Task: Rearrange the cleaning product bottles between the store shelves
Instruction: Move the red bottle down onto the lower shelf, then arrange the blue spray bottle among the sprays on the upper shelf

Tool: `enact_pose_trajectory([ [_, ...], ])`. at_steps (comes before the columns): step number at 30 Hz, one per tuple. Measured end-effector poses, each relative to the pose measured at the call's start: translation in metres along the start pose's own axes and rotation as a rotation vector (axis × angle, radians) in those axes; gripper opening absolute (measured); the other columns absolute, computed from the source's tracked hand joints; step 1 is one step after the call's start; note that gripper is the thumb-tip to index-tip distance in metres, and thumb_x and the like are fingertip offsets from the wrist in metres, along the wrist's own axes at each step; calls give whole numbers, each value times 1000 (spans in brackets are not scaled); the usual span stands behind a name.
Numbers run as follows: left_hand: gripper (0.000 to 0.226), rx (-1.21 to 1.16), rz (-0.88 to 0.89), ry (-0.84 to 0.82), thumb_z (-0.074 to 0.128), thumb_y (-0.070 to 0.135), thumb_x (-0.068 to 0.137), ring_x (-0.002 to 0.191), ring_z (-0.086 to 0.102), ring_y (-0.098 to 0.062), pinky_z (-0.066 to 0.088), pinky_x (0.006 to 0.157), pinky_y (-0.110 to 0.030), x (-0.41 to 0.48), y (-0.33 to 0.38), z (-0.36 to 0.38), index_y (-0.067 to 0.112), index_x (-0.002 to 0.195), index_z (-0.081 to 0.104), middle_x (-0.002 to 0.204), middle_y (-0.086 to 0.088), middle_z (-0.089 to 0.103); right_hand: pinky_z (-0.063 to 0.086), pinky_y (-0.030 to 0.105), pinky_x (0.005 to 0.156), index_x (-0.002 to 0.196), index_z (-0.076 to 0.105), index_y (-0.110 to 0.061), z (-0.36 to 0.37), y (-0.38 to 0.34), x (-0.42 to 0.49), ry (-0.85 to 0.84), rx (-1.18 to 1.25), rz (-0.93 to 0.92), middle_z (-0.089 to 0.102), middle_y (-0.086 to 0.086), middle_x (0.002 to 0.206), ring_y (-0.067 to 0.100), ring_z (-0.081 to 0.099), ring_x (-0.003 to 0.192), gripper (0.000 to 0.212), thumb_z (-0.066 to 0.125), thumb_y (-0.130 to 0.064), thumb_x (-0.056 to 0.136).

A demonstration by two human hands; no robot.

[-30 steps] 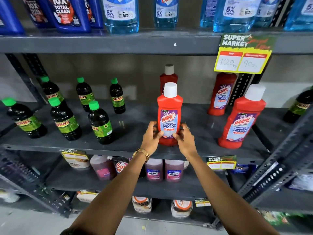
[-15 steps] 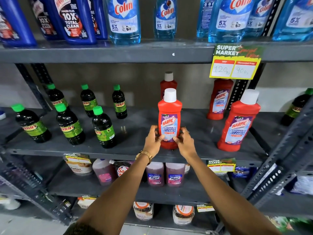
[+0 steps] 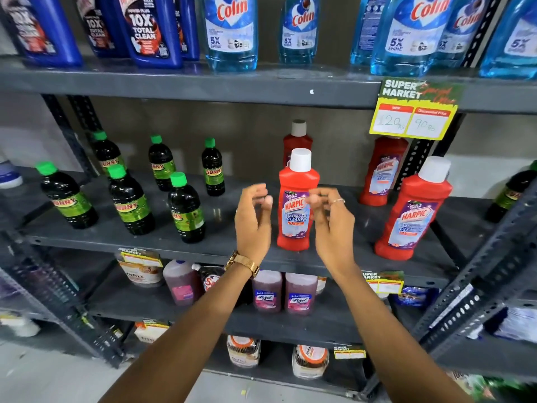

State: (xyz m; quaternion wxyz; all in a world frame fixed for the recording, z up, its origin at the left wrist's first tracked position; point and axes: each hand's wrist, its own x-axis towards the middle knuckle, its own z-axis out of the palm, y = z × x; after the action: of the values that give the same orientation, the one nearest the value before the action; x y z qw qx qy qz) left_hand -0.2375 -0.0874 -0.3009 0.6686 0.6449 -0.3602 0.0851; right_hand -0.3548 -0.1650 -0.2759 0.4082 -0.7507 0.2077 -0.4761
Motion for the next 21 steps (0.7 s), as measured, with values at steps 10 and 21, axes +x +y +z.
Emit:
enact_pose_trajectory([
  [10,12,-101,515,190,51,13,94,88,59,-6,50,77,-22,115,157,-73,12,106,52,96,3,59,55,36,74,97,63,-12,14,-157,76,188,122,-444,67,1,83,15,65,79,26,40,-24,98],
  [21,59,360,101,-310,49,20,96,133,42,-26,31,95,-20,247,148,-84,4,144,19,145,-13,42,41,33,89,129,36,3,79,-192,215,-217,-34,33,52,20,132,29,52,117,49,54,-23,92],
])
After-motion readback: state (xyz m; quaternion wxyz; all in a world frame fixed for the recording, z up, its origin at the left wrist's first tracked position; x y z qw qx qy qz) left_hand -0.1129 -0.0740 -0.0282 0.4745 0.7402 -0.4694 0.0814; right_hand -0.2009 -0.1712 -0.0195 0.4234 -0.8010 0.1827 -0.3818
